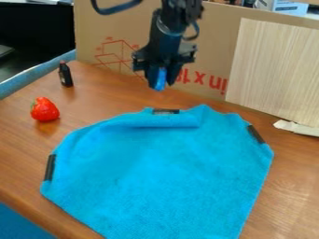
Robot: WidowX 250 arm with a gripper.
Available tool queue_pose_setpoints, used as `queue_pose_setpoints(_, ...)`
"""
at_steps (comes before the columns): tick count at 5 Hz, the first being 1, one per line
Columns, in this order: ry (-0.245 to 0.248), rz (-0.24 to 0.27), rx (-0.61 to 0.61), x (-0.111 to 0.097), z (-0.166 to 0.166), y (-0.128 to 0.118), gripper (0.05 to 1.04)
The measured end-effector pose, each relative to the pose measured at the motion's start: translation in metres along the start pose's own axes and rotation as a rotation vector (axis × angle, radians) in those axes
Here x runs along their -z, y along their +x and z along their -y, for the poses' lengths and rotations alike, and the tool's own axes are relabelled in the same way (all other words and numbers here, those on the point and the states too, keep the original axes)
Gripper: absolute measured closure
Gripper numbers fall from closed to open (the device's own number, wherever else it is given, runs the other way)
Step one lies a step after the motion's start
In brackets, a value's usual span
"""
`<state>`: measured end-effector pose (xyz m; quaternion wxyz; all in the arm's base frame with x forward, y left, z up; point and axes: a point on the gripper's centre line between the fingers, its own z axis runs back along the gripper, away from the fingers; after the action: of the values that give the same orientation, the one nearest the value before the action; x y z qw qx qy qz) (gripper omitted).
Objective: Put the blue figure on the top edge of the cloth
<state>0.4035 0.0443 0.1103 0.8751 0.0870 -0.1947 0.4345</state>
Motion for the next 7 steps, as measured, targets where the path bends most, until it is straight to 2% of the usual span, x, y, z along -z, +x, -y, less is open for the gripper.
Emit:
queue_pose_setpoints(1,-0.035,-0.087,0.042,-0.007,0.011,-0.022,0.656)
queue_pose_setpoints(2,-0.039,-0.154,0.105,-0.009,0.029,-0.052,0.656)
queue_pose_setpoints(4,-0.018,-0.239,0.138,0.004,0.049,-0.082,0.656)
queue_pose_setpoints(6,-0.046,-0.255,0.194,0.006,0.061,-0.117,0.656)
queue_pose_setpoints(7,-0.072,-0.238,0.205,0.016,0.061,-0.132,0.656)
